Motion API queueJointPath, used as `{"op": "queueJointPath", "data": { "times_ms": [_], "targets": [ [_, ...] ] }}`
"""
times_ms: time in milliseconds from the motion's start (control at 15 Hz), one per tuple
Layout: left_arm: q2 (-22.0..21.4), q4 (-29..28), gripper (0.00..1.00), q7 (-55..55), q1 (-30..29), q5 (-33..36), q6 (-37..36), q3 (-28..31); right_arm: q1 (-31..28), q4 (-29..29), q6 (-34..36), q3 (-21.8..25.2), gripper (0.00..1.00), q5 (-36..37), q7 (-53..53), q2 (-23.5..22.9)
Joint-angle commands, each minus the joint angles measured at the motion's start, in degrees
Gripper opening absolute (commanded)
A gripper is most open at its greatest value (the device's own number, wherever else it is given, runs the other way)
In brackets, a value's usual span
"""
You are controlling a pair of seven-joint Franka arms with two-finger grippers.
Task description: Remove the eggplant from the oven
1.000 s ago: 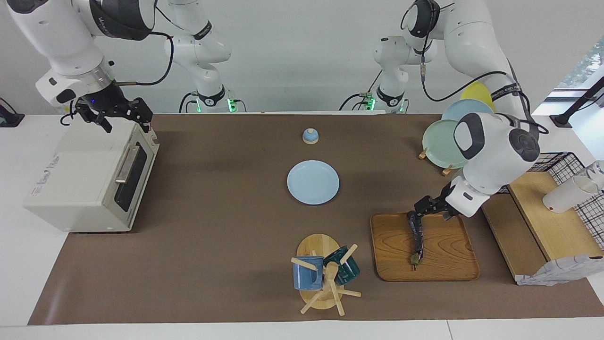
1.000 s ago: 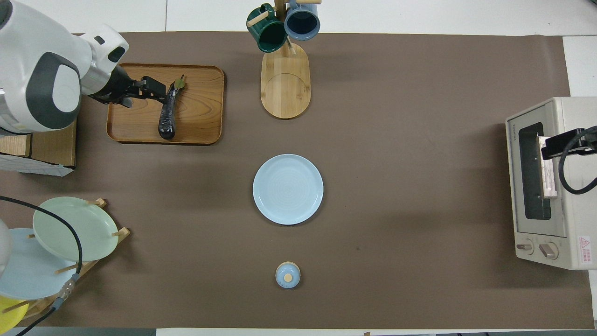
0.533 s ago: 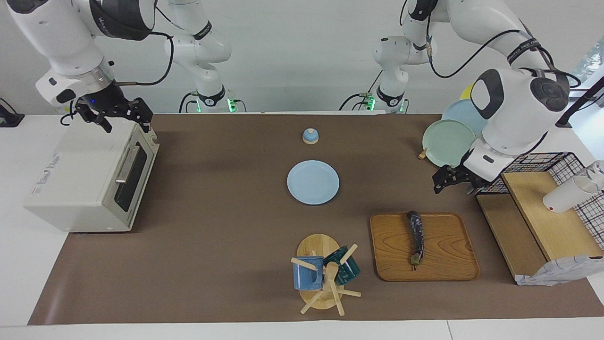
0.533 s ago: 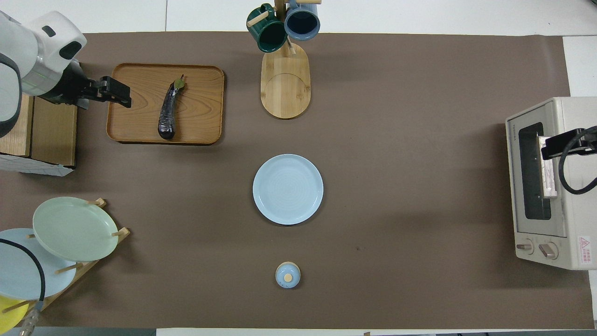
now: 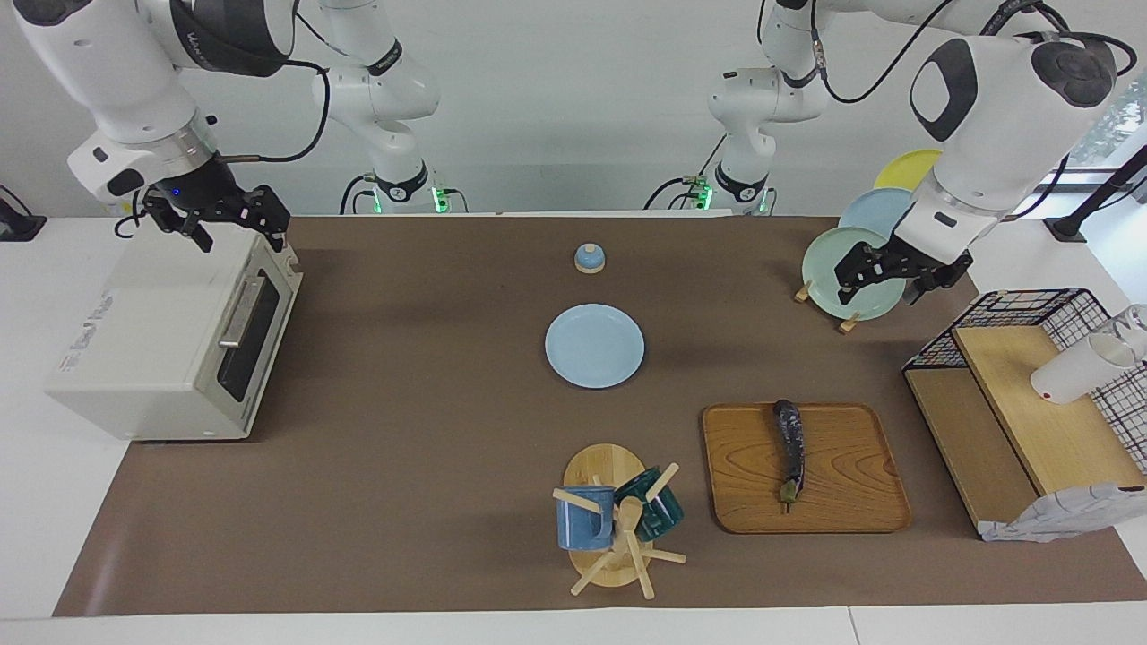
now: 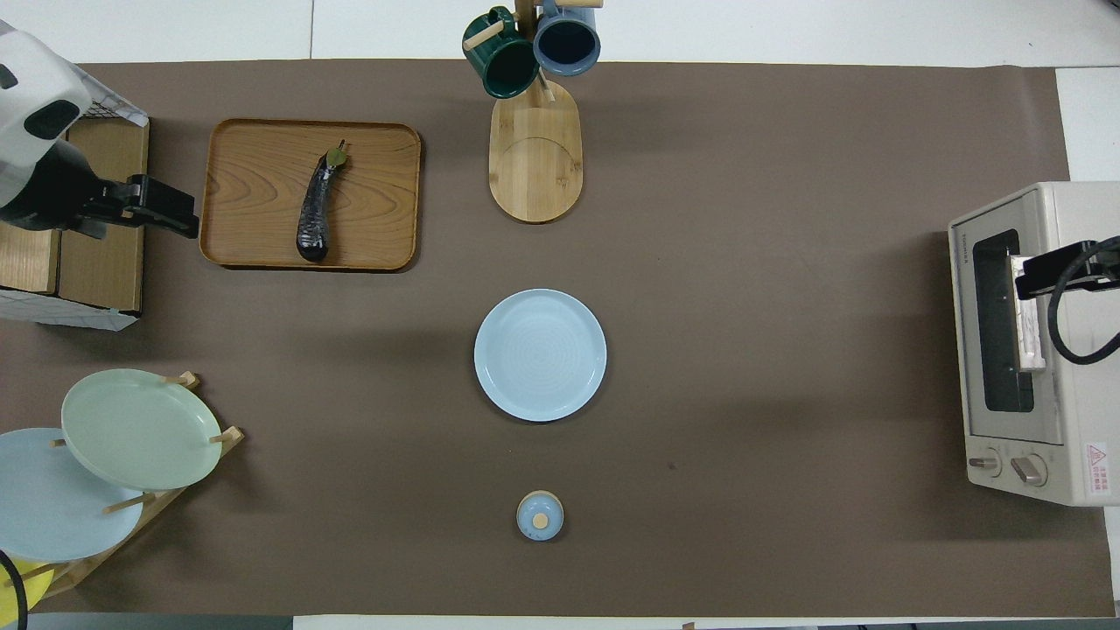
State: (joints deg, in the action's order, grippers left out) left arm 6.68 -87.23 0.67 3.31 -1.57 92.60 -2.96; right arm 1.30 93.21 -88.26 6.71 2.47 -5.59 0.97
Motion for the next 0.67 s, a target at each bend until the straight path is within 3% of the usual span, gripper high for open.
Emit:
{"op": "queueJointPath", "data": {
  "times_ms": [0,267,600],
  "targets": [
    [-5.4,-6.4,1.0,-1.2,0.0,1.2,-0.4,0.1,0.2,1.2,-0.5,0.6,1.0,-1.4,-0.3,0.9],
    [-10.6,-14.1,1.0,-1.2,0.0,1.2,-0.2,0.0,0.2,1.2,-0.4,0.6,1.0,-1.4,-0.3,0.9],
    [-11.7,-15.6,1.0,-0.7,-0.1,1.2,-0.3,-0.5,0.2,1.2,-0.5,0.6,1.0,-1.4,-0.3,0.9]
  ]
}}
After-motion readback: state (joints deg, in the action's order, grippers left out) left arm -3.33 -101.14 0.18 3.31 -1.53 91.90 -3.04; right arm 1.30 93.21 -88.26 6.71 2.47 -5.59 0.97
